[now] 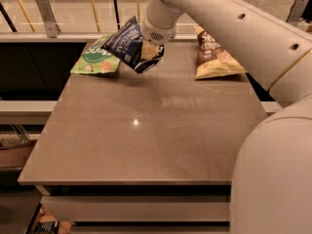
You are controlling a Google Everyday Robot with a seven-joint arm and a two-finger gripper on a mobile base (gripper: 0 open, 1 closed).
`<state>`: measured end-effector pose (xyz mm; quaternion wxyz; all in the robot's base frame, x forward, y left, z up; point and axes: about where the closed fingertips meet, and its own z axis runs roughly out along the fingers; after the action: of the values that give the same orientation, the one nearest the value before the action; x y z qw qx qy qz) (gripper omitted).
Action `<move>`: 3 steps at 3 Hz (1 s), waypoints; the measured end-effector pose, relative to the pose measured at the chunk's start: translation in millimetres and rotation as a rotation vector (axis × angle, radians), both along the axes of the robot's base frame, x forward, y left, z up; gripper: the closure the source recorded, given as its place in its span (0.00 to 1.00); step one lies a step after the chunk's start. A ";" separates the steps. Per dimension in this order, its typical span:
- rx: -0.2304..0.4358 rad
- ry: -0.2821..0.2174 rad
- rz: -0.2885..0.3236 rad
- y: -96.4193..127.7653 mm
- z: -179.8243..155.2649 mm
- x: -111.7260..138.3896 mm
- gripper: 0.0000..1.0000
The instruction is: Move blue chip bag near green rice chip bag
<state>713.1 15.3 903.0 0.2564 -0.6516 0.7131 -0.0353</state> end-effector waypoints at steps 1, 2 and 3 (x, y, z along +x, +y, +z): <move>0.000 -0.016 -0.003 18.4 -16.6 10.9 1.00; 0.004 -0.047 -0.008 32.7 -29.6 20.1 1.00; 0.048 -0.072 -0.043 30.2 -35.5 25.9 1.00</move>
Offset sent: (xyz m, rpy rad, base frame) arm 0.0325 0.0491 -0.0413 0.0110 -0.0990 -0.0194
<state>739.0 45.5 867.5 0.2967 -0.6281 0.7178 -0.0469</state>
